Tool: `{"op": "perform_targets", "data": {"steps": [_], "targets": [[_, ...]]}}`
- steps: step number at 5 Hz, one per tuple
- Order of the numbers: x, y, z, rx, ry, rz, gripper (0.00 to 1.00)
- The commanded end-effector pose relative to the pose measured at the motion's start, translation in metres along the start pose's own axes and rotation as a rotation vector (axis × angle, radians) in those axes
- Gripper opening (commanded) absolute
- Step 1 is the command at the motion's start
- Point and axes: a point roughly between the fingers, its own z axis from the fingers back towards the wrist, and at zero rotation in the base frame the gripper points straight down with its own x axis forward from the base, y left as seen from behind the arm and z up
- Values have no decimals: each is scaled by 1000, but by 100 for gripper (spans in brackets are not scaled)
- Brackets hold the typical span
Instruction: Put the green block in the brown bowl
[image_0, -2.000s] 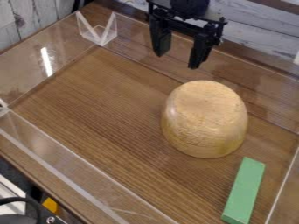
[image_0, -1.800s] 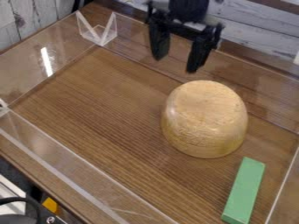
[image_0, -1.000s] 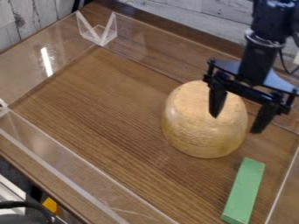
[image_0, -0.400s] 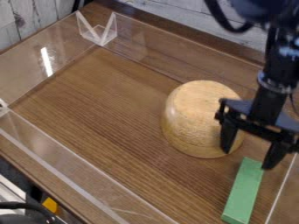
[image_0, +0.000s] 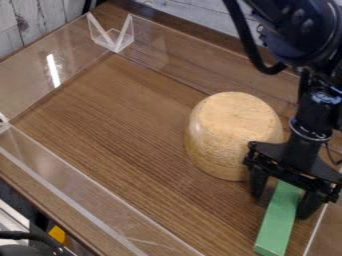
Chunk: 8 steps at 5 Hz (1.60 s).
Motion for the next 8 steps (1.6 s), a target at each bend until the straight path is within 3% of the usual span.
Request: {"op": "perform_targets", "data": {"steps": [1,2,4,6,8], "targets": [[-1,-1,18,-18,-38,-74,100],[-5,3,23,-15,-33,-129,100],[8,20,19,-16,-25,-209,100],[10,11,8,-46,-23,-115,100],[1,16,18,-71,-13,-4,100]]}}
